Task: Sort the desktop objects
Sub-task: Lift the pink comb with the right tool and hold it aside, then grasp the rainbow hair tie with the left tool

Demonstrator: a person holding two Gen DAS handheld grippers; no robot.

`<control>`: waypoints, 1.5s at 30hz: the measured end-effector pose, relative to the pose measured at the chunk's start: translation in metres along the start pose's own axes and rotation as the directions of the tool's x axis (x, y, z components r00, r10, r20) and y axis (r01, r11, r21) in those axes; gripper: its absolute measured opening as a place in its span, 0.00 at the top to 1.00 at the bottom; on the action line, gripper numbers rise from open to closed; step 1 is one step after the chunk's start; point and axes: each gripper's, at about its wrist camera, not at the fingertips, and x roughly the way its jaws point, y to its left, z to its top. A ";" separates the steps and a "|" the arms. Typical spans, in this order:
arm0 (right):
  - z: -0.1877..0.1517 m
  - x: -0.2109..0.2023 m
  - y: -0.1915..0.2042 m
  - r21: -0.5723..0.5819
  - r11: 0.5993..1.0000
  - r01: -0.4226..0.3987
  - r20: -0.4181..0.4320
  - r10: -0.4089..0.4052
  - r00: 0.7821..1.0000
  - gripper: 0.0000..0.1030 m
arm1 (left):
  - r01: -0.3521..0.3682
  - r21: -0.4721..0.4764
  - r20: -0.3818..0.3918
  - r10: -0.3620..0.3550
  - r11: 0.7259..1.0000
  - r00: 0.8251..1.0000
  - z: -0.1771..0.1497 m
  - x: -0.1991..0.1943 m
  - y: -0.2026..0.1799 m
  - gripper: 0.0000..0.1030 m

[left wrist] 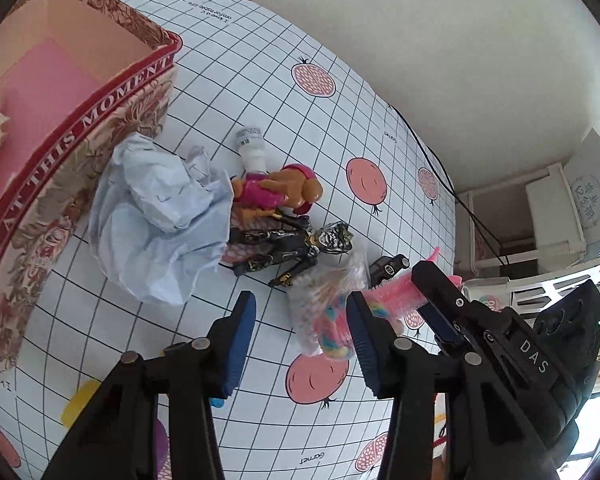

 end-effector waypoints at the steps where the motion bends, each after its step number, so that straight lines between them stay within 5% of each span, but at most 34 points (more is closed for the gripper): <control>1: 0.000 0.001 -0.001 0.010 1.000 -0.004 -0.002 0.004 1.000 0.74 | 0.017 -0.012 -0.002 -0.017 1.000 1.000 -0.001 0.001 0.001 0.57; 12: -0.002 0.009 -0.012 0.124 0.991 -0.055 -0.018 0.057 0.998 0.74 | 0.109 -0.090 -0.036 -0.113 0.990 0.993 -0.003 0.012 0.011 0.73; 16: -0.004 0.011 -0.011 0.135 0.989 -0.052 -0.022 0.055 0.998 0.74 | 0.103 -0.094 -0.035 -0.106 0.990 0.994 -0.004 0.014 0.013 0.91; 25: -0.005 0.011 -0.011 0.142 0.989 -0.038 -0.021 0.041 0.999 0.74 | 0.080 -0.098 -0.013 -0.082 0.992 0.997 -0.003 0.009 0.018 0.93; 33: 0.003 -0.013 -0.006 0.116 0.993 0.012 0.095 -0.023 0.995 0.74 | 0.092 -0.030 0.073 -0.089 0.995 0.993 0.006 -0.018 0.002 0.98; 43: 0.006 -0.021 -0.001 0.087 0.995 0.042 0.135 -0.053 0.989 0.74 | -0.023 0.016 0.044 0.022 1.000 0.999 0.005 -0.010 0.003 0.96; 45: 0.007 -0.023 0.000 0.075 0.996 0.054 0.143 -0.065 0.988 0.74 | -0.074 0.027 0.047 0.073 0.997 0.996 0.004 -0.008 0.004 0.87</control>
